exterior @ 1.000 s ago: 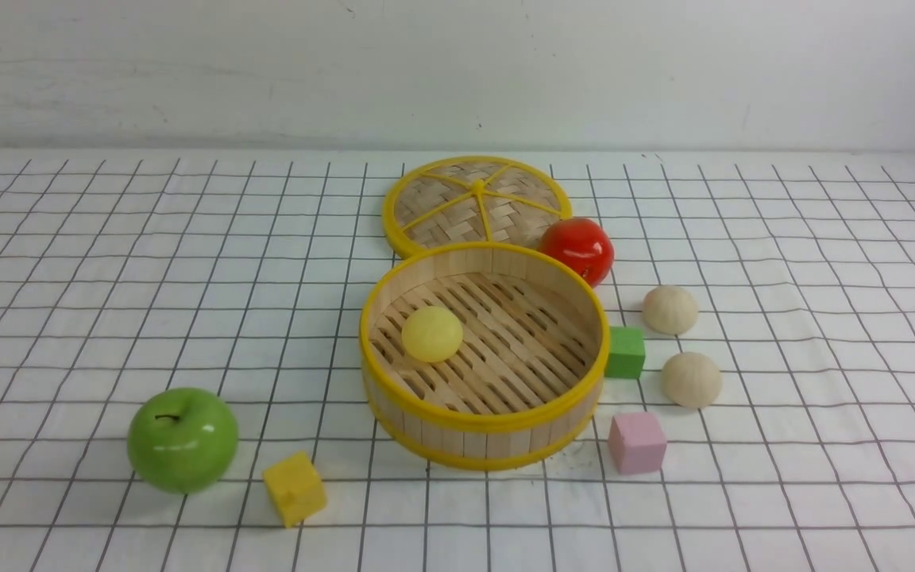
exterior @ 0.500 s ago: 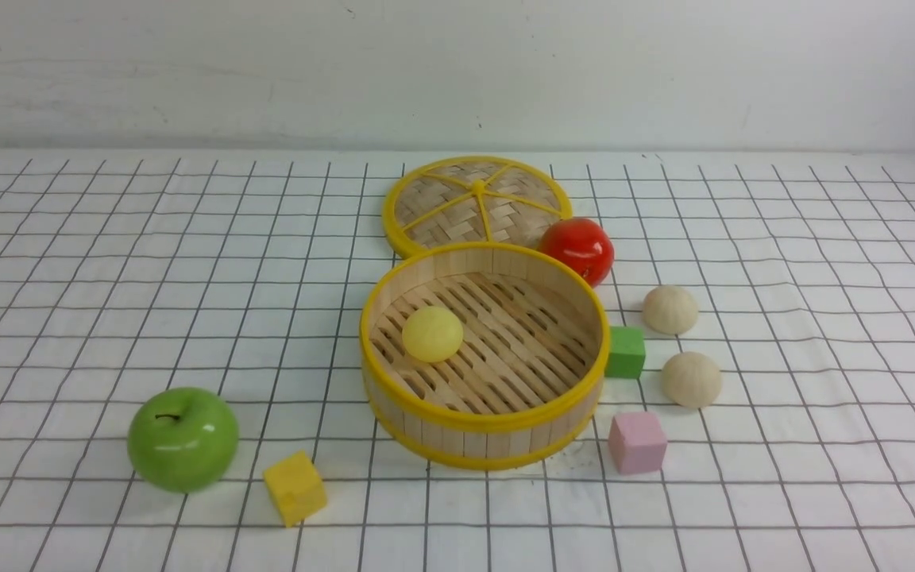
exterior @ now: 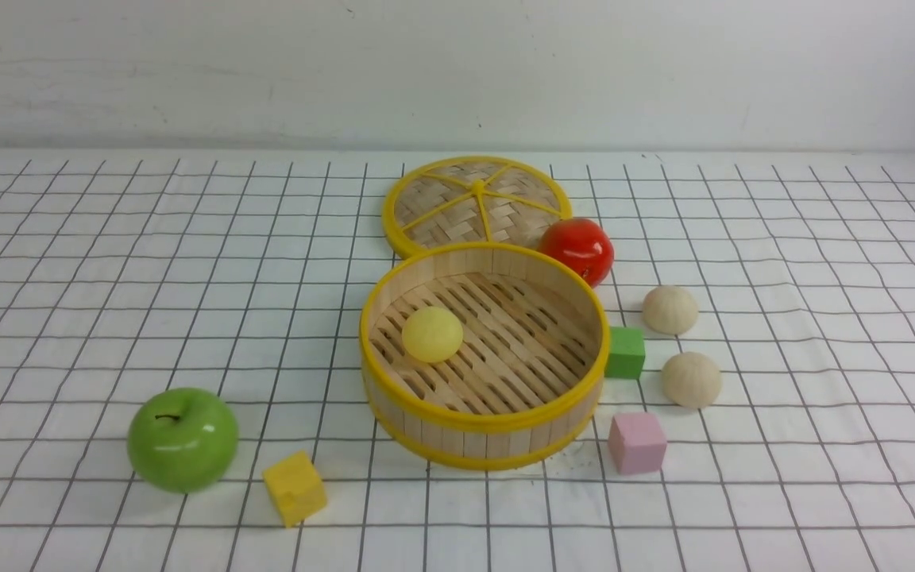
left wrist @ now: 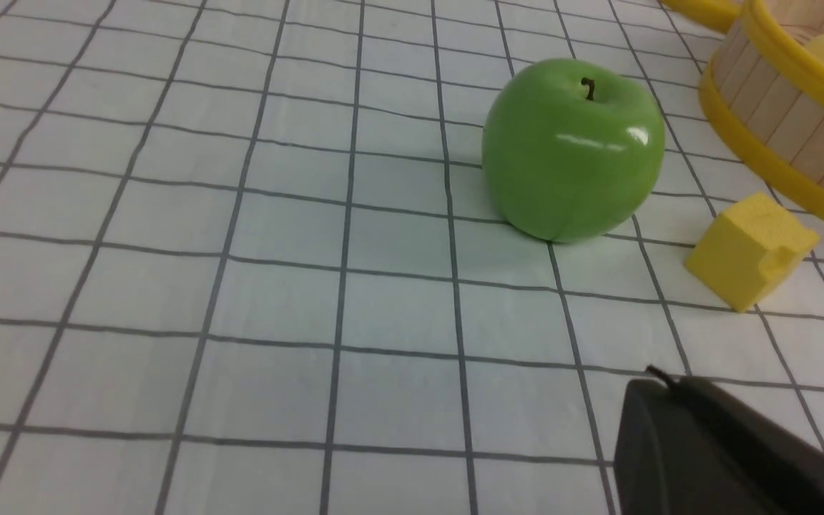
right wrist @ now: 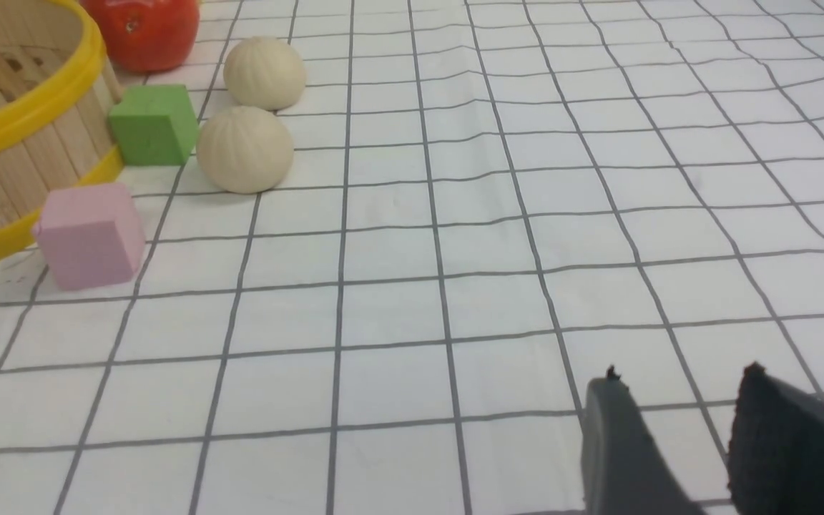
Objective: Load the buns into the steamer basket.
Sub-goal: Use the right arm to grab a steamed stuffed bun
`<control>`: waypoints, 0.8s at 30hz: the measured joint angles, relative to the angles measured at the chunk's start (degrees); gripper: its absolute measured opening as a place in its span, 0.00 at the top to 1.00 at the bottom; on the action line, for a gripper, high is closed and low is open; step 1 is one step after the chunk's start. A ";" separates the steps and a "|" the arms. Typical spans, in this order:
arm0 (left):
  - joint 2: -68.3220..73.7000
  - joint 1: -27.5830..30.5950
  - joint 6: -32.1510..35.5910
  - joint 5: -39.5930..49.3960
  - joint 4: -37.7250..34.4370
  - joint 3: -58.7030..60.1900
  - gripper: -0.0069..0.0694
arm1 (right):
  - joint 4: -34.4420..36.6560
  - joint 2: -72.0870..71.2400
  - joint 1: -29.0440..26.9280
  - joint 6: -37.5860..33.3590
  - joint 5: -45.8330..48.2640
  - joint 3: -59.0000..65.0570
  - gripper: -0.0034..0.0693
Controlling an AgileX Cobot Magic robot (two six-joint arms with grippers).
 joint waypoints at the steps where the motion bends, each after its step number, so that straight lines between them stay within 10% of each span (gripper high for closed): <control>1: -0.04 0.00 0.00 0.00 0.00 0.00 0.92 | -0.45 0.00 0.00 0.00 0.00 0.00 0.62; 9: -0.04 0.00 0.00 0.00 0.00 0.00 0.91 | -2.27 0.00 0.00 0.52 -3.06 0.34 0.62; 19: -0.04 0.00 0.00 0.00 -0.02 0.00 0.90 | 8.03 0.00 0.00 6.29 -37.81 0.65 0.62; 24: -0.04 0.00 0.00 0.00 -0.13 0.00 0.90 | 11.65 1.04 0.00 13.36 -35.45 -5.04 0.62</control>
